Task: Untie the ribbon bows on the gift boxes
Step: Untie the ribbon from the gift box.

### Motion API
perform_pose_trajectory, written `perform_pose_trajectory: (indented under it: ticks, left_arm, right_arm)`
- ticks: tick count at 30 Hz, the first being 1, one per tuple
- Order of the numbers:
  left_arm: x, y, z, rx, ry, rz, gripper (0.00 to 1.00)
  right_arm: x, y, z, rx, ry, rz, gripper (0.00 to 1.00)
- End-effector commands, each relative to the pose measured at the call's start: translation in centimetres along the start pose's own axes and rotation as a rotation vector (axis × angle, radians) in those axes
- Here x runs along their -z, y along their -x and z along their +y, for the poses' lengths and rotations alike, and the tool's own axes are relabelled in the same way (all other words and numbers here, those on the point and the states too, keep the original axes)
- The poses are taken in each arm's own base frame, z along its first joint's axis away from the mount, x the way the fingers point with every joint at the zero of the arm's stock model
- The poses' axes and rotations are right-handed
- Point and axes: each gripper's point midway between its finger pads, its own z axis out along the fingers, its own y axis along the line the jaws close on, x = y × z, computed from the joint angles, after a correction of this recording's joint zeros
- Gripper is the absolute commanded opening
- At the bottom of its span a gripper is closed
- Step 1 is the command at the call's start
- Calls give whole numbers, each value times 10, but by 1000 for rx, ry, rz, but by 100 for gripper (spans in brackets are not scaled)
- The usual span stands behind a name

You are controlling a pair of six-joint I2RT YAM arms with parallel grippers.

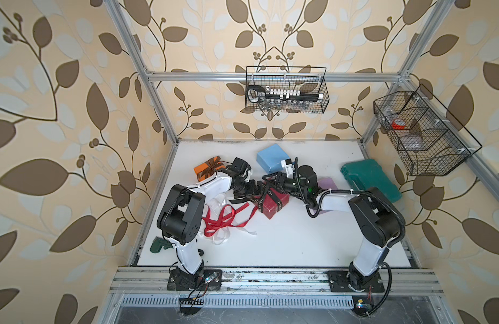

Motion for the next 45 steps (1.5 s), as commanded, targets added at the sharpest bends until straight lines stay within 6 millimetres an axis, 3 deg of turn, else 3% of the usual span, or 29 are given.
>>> perform_pose_trajectory:
  ticks: [1,10,17,20,25,31,34,39,42,45]
  left_arm:
    - [-11,-28,16,8,68,103,99]
    - [-12,-30,17,9,70,113,99]
    - [-13,-31,17,7,71,119,99]
    - [-13,-32,17,5,73,121,99]
    - [-13,-33,17,5,71,124,99]
    - [-13,-32,16,6,69,124,99]
    - [-12,-32,14,7,59,124,99]
    - [-10,-30,11,4,57,123,99]
    - [-6,-29,7,1,52,118,99]
    - [-2,-26,3,-4,42,108,99]
  right_arm:
    - [0,6,47,7,227,6,61]
    - [21,18,90,62,323,-27,61]
    - [55,47,122,109,364,-96,61]
    - [79,68,121,118,322,-157,62]
    - [133,105,92,141,135,-298,64]
    - [196,129,16,70,-299,-433,69]
    - [203,116,-12,46,-435,-368,71]
    - [199,67,-61,-28,-613,-156,73]
    - [217,41,-84,22,-780,-72,77]
    - [241,26,-95,143,-1020,-10,77]
